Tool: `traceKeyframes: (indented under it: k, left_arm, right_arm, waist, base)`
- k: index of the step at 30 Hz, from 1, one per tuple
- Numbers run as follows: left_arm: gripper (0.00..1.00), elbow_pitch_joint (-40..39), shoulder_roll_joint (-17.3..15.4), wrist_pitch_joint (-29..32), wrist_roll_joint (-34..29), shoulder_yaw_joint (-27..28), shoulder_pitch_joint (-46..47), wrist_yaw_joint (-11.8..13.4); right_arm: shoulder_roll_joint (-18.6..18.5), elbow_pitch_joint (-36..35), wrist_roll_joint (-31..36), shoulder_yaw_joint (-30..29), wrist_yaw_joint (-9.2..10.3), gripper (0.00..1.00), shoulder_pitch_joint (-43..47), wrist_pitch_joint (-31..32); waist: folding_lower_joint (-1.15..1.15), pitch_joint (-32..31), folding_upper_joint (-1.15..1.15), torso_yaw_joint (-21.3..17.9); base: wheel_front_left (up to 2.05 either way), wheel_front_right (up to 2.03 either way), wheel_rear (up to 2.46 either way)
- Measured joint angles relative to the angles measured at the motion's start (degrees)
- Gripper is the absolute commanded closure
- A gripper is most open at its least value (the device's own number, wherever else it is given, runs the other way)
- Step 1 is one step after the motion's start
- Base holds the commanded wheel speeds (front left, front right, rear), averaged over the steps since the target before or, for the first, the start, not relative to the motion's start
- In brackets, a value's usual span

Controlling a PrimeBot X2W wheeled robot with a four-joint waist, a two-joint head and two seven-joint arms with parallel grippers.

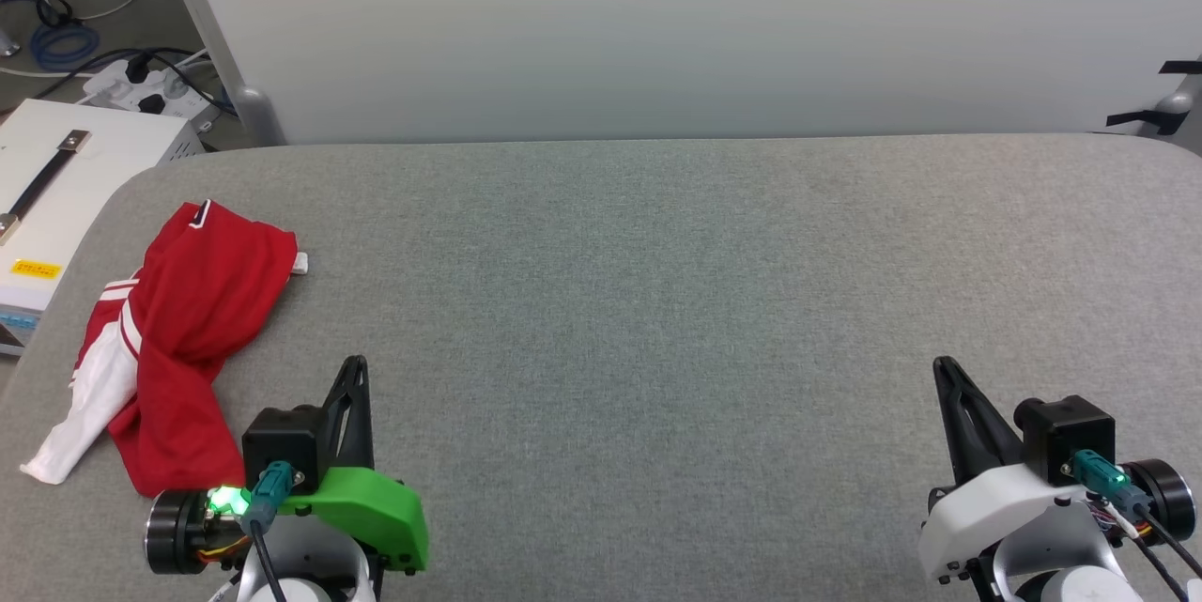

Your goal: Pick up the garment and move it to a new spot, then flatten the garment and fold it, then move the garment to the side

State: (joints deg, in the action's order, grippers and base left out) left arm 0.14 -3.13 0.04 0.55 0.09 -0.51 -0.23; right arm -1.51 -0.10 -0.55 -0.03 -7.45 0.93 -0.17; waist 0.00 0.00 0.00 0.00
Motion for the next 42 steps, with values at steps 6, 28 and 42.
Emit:
traceKeyframes:
  k: [6,28,42]
  left_arm:
    - [1.0,0.0,0.0,0.0,0.0,0.0,0.0,0.0]
    - [1.0,0.0,0.0,0.0,0.0,0.01,0.0,0.0]
    - [0.0,-0.07,-0.01,-0.44,0.03,-0.19,-0.02,0.54]
  right_arm:
    - [0.0,0.0,0.0,0.0,0.0,1.0,0.0,0.0]
    - [0.0,0.0,0.0,0.01,0.0,1.0,0.0,0.0]
    - [0.03,-0.08,-0.21,-0.12,0.0,0.0,0.03,-0.29]
  waist:
    - [0.0,0.0,0.0,0.0]
    - [0.0,0.0,0.0,0.0]
    - [0.0,0.08,0.0,-0.01]
  base:
    - [0.0,0.0,0.0]
    - [0.0,0.0,0.0]
    - [0.0,0.0,0.0]
